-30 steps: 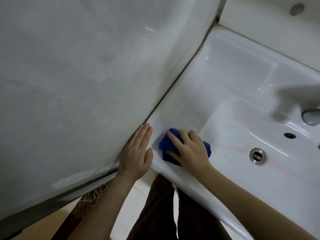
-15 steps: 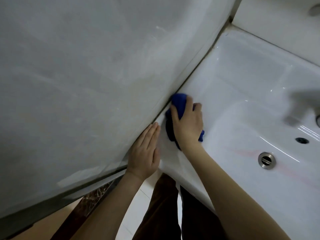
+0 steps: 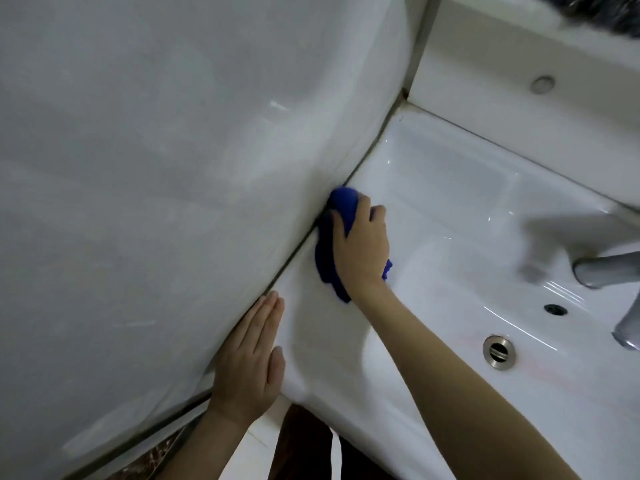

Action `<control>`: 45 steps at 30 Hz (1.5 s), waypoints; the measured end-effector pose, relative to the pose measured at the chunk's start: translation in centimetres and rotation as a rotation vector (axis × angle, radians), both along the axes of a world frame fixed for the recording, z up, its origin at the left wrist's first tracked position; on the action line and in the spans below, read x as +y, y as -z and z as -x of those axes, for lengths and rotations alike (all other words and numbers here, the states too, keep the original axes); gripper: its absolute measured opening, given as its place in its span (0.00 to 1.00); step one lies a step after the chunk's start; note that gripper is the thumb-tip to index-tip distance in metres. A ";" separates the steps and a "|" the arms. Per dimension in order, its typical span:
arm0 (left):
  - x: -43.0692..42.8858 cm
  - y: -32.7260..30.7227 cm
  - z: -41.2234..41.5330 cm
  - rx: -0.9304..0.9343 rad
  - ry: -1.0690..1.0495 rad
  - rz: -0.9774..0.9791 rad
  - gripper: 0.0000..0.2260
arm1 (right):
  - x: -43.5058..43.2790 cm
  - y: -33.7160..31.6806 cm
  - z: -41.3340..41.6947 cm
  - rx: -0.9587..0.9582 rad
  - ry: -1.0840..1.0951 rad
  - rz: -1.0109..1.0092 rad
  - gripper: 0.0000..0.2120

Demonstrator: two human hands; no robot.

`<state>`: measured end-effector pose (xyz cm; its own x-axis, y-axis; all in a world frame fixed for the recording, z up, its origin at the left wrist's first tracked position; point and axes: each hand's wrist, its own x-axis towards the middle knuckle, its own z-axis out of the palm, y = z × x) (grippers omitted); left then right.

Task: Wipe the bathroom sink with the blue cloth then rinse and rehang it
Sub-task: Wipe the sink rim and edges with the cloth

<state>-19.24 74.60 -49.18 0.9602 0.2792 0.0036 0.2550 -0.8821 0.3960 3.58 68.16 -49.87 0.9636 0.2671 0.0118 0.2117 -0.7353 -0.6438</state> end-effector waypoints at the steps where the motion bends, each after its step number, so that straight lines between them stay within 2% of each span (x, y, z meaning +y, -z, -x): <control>1: 0.0 0.0 0.0 -0.004 -0.002 0.007 0.25 | -0.5 0.1 2.3 0.005 -0.074 0.023 0.22; 4: 0.1 0.1 0.0 -0.023 -0.012 0.017 0.25 | -0.3 0.6 3.4 -0.010 -0.104 0.037 0.22; 8: 0.3 0.5 0.0 -0.049 0.010 -0.022 0.25 | 1.7 0.6 -5.4 -0.051 0.150 -0.019 0.22; 10: 0.3 0.7 0.0 -0.062 0.031 -0.044 0.24 | 1.5 0.5 -9.7 -0.099 0.184 0.014 0.23; 15: 0.7 0.7 0.1 -0.060 0.053 -0.084 0.25 | -3.9 1.2 -13.0 -0.493 -0.194 0.286 0.22; 18: 0.7 0.6 0.1 -0.058 0.060 -0.100 0.24 | -9.5 1.8 -13.7 -0.587 -0.227 0.393 0.24; 22: 0.6 0.9 0.0 -0.082 0.047 -0.127 0.24 | -18.4 2.4 -11.8 -0.622 -0.114 0.426 0.20; 23: 0.6 0.9 0.0 -0.093 0.045 -0.139 0.24 | -20.4 2.3 -11.3 -0.573 -0.033 0.436 0.19; 26: 0.5 1.3 0.1 -0.130 0.040 -0.169 0.24 | -24.4 1.8 -10.4 -0.302 0.409 0.360 0.18; 28: 0.4 1.5 0.0 -0.162 0.040 -0.194 0.24 | -23.9 1.6 -10.3 -0.267 0.492 0.308 0.19; 30: 0.4 1.7 -0.1 -0.172 0.046 -0.222 0.25 | -20.7 1.9 -9.8 -0.275 0.399 0.215 0.21; 32: 0.4 1.7 -0.1 -0.167 0.024 -0.226 0.25 | -15.6 2.7 -8.1 -0.276 0.213 0.102 0.21; 35: 0.0 1.4 0.1 -0.148 -0.014 -0.194 0.24 | -9.6 3.3 -7.3 -0.353 -0.080 0.139 0.19; 40: -0.1 1.0 0.0 -0.130 -0.034 -0.123 0.24 | -3.9 1.1 -11.3 -0.268 -0.177 0.200 0.20; 43: -0.3 0.8 0.0 -0.112 -0.046 -0.083 0.24 | -3.4 1.1 -6.2 -0.141 -0.202 0.121 0.19; 45: -0.3 0.5 0.0 -0.087 -0.051 -0.045 0.25 | -4.8 1.3 0.0 -0.119 -0.329 0.104 0.20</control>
